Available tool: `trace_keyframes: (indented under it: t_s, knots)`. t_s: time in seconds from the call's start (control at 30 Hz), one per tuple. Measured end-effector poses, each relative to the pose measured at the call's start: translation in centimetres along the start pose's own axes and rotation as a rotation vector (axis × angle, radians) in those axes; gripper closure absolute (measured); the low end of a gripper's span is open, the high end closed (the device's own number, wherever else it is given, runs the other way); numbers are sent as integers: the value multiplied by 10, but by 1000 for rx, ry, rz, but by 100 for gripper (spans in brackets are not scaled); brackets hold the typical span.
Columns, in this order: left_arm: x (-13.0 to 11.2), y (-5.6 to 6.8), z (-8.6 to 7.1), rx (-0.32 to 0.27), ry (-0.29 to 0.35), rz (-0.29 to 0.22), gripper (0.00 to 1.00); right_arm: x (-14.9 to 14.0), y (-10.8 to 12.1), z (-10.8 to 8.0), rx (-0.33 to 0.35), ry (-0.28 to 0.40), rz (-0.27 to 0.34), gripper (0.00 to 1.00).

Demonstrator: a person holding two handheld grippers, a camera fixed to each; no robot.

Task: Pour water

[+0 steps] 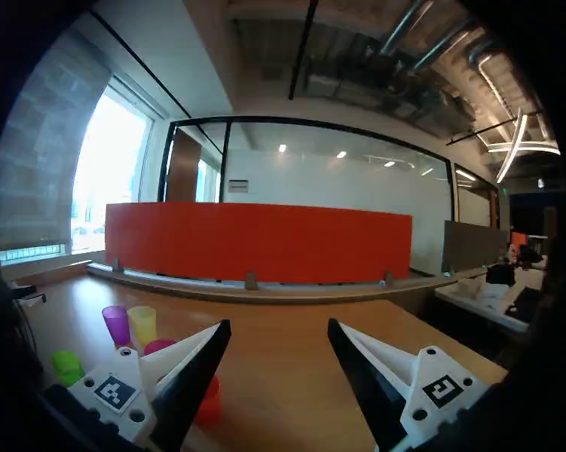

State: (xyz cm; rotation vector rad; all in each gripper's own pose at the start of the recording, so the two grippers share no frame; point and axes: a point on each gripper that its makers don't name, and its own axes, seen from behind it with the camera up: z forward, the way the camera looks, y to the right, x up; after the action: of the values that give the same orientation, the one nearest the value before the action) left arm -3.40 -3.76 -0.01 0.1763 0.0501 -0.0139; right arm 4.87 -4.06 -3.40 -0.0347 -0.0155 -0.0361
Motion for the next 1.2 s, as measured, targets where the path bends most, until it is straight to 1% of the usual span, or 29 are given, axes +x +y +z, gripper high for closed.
trace_keyframes:
  t_s: [0.5, 0.7, 0.97, 1.2]
  knots:
    - [-1, 0, -1, 1, 0, 1, 9, 6, -2, 0, 5, 45, -57, 0]
    - [-1, -1, -1, 1, 0, 1, 9, -3, -6, 0, 27, 66, -54, 0]
    - [-1, -1, -2, 1, 0, 1, 9, -15, -2, 4, 32, 90, -30, 0]
    - [-1, -1, -2, 1, 0, 1, 9, -37, 8, 7, 17, 76, -15, 0]
